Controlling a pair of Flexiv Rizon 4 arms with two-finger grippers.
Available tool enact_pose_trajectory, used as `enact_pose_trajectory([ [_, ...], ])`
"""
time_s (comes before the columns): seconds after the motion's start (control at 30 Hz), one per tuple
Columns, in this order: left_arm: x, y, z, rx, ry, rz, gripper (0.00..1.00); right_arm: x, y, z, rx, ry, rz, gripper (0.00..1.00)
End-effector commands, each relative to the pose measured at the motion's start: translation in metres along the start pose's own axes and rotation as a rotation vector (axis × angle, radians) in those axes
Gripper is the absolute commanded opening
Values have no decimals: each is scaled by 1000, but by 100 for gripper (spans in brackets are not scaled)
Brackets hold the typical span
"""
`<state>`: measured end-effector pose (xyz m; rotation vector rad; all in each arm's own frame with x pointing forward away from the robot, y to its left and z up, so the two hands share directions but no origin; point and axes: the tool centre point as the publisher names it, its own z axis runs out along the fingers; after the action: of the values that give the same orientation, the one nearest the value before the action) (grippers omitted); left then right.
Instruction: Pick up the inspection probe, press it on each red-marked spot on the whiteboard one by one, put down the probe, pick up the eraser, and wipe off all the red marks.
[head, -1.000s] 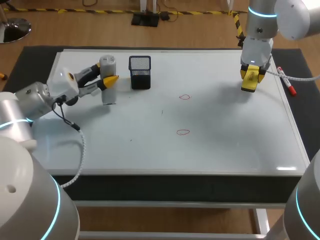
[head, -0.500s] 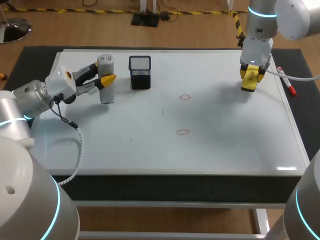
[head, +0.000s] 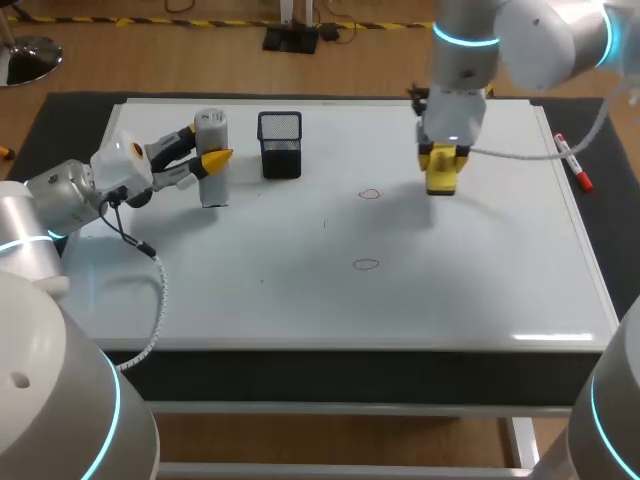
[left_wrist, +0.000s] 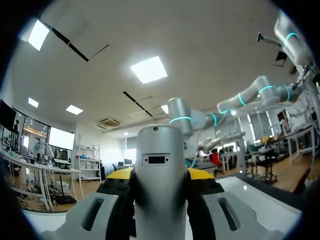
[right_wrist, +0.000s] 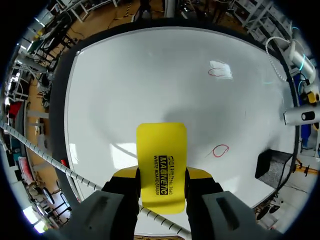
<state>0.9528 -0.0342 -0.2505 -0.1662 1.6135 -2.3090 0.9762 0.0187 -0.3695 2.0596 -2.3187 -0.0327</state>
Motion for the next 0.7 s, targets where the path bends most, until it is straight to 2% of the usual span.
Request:
enact_pose_trajectory([
  [0.03, -1, 1, 0, 4, 2, 0, 0, -24, 10, 2, -6, 6, -38, 0],
  [0.4, -1, 1, 0, 4, 2, 0, 0, -88, 27, 19, -34, -10, -154, 0],
  [0.7, -1, 1, 0, 4, 2, 0, 0, -120, 27, 34, -48, 11, -204, 0],
])
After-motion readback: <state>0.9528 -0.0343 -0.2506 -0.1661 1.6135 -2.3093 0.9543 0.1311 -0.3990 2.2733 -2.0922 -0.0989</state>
